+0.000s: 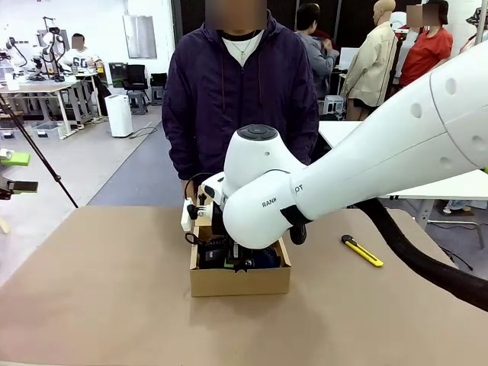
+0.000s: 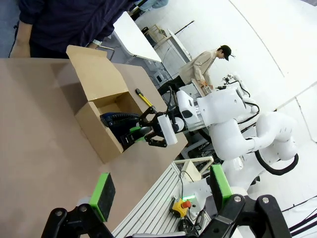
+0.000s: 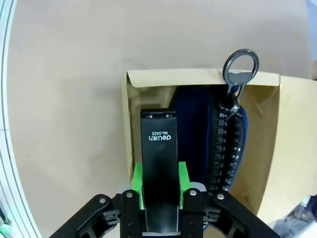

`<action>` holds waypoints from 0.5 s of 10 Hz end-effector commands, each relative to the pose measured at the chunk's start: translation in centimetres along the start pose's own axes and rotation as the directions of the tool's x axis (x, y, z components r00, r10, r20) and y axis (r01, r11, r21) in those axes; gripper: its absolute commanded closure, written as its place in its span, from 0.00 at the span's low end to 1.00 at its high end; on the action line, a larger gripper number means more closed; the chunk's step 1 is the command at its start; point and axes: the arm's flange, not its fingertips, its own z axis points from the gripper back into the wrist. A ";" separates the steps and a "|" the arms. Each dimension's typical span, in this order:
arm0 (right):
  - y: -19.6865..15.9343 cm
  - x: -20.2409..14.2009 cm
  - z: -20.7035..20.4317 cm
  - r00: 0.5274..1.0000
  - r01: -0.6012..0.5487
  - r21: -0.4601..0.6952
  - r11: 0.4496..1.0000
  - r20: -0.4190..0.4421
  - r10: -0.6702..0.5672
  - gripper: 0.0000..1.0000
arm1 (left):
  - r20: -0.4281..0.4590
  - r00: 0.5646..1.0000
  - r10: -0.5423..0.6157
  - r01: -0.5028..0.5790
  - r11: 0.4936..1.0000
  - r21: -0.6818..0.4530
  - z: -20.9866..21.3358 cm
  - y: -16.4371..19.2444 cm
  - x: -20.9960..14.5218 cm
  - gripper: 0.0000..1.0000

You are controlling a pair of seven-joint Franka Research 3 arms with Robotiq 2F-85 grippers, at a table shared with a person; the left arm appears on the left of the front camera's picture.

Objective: Pack the items into the box.
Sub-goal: Pick up the item indicated by the person and place it inside the Mailer Box.

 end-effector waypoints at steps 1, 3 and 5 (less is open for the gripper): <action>-0.3 0.9 0.2 1.000 0.007 -0.014 1.000 -0.019 -0.007 1.00 | -0.017 1.000 0.006 -0.006 1.000 -0.002 0.4 -0.2 -0.1 0.00; -0.4 0.7 0.0 1.000 0.012 -0.017 1.000 -0.025 -0.013 1.00 | -0.017 1.000 0.006 -0.006 1.000 -0.002 0.4 -0.2 -0.1 0.00; -0.5 0.6 -0.1 0.999 0.015 -0.018 1.000 -0.034 -0.015 1.00 | -0.017 1.000 0.006 -0.006 1.000 -0.002 0.4 -0.2 -0.1 0.00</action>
